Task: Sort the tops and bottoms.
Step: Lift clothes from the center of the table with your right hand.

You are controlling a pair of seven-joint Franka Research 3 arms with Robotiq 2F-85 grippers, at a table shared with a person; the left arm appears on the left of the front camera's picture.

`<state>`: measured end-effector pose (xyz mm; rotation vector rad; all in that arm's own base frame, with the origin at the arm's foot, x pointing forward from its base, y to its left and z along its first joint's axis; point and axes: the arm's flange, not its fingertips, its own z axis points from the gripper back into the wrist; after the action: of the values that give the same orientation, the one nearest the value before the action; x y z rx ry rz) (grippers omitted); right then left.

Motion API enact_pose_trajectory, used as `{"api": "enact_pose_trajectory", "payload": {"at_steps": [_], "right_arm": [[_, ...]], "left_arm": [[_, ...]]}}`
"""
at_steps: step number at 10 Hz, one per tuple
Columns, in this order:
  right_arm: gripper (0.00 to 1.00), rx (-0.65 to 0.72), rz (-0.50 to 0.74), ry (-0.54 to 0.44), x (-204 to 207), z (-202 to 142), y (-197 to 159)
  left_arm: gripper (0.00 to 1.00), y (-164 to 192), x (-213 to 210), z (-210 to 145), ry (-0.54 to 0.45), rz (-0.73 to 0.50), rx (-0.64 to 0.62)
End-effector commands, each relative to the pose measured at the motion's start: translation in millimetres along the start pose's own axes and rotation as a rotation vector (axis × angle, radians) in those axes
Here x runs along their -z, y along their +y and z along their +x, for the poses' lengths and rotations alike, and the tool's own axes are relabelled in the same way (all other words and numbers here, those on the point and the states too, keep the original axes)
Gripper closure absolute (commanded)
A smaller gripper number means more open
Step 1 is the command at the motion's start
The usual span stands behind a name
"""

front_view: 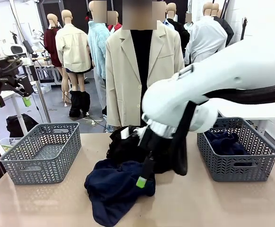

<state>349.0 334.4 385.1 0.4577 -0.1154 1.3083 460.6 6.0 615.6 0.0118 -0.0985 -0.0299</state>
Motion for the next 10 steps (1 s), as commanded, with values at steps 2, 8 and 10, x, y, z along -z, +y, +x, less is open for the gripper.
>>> {"api": "enact_pose_trajectory", "payload": {"at_steps": [2, 8, 10], "right_arm": [[0.0, -0.051, -0.004, 0.042, 6, 17, 4], [0.0, -0.076, -0.198, 0.068, 48, 25, 11], [0.0, -0.042, -0.301, 0.102, 60, 25, 8]], "left_arm": [[0.0, 1, -2, 2, -0.011, -0.01, -0.023], [0.0, 1, -2, 2, -0.011, -0.01, -0.023], [0.0, 1, -2, 2, -0.011, -0.01, -0.023]]}}
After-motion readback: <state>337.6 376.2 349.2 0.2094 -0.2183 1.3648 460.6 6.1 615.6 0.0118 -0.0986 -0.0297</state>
